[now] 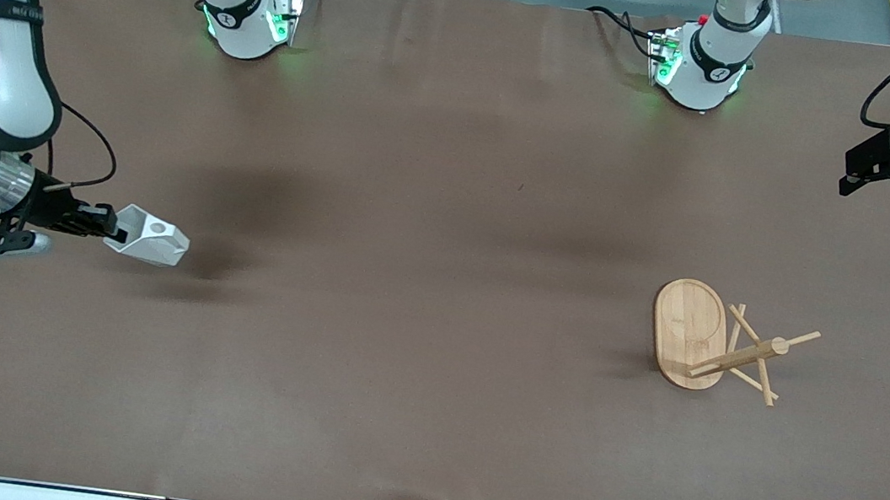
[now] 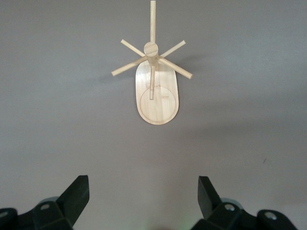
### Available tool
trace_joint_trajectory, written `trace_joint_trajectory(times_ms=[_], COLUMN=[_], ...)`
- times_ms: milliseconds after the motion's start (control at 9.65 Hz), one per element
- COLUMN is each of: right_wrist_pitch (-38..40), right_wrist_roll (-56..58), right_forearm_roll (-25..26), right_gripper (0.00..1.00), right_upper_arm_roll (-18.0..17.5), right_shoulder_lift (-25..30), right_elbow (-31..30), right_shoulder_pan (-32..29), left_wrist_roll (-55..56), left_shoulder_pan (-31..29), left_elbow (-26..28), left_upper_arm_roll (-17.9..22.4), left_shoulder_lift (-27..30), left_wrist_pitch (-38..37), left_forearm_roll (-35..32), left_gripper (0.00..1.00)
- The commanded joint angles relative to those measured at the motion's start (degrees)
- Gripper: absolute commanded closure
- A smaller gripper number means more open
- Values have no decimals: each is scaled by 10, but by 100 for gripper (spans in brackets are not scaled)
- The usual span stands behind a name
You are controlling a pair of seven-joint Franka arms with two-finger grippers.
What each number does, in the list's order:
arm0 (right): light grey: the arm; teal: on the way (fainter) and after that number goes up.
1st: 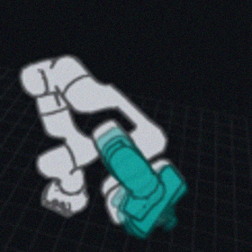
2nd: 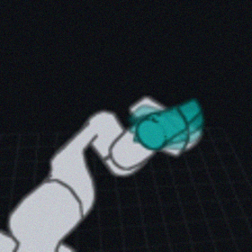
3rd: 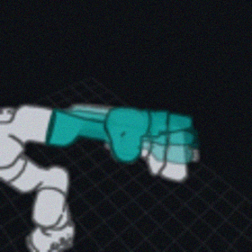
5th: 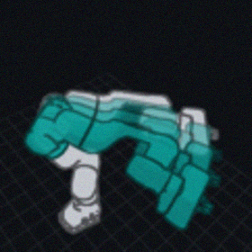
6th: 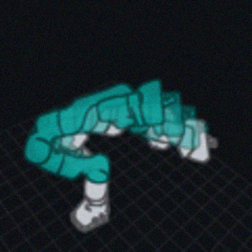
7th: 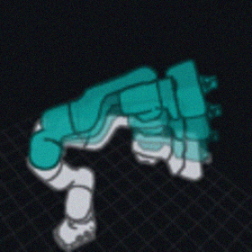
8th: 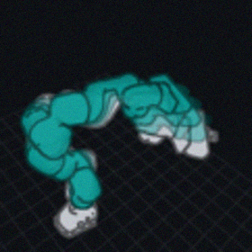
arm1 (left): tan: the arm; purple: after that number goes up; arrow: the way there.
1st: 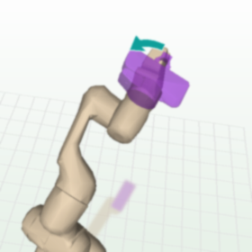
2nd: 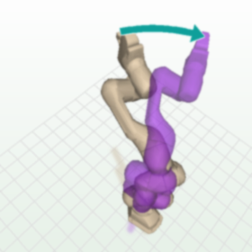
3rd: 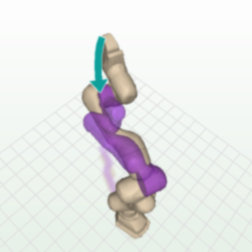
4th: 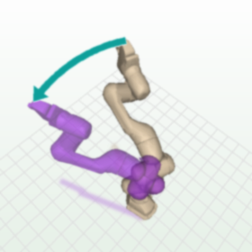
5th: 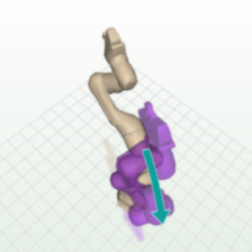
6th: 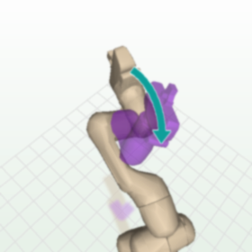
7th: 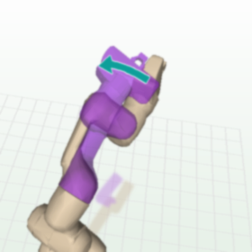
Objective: Hang cup on rack
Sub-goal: 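Lift the white cup with the right gripper toward the table middle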
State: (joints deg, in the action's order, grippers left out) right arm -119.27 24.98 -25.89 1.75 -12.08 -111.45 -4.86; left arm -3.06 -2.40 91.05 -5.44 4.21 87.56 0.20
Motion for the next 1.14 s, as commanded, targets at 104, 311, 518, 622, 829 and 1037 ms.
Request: trace_joint_trajectory(times_ms=[104,311,518,622,829,1037], right_wrist_pitch=[16,38,50,49,49,49], right_wrist_roll=[-61,-147,-169,-169,-169,-169], right_forearm_roll=[-87,-120,-198,-237,-316,-346], right_gripper=[100,100,100,100,100,100], right_upper_arm_roll=[-2,-8,-9,-9,-9,-9], right_shoulder_lift=[15,15,10,10,7,4], right_elbow=[31,72,91,96,99,99], right_shoulder_pan=[74,124,161,188,221,257], left_wrist_roll=[-12,-12,-12,-12,-12,-38], left_shoulder_pan=[-5,0,14,23,64,91], left_elbow=[-2,1,0,0,-2,-2], left_upper_arm_roll=[-1,-3,-12,-17,-36,-70], left_shoulder_lift=[-16,-19,-32,-35,-35,-34], left_wrist_pitch=[-11,-11,-10,-10,-5,15], left_forearm_roll=[14,23,82,109,111,111], left_gripper=[0,0,0,0,0,0])
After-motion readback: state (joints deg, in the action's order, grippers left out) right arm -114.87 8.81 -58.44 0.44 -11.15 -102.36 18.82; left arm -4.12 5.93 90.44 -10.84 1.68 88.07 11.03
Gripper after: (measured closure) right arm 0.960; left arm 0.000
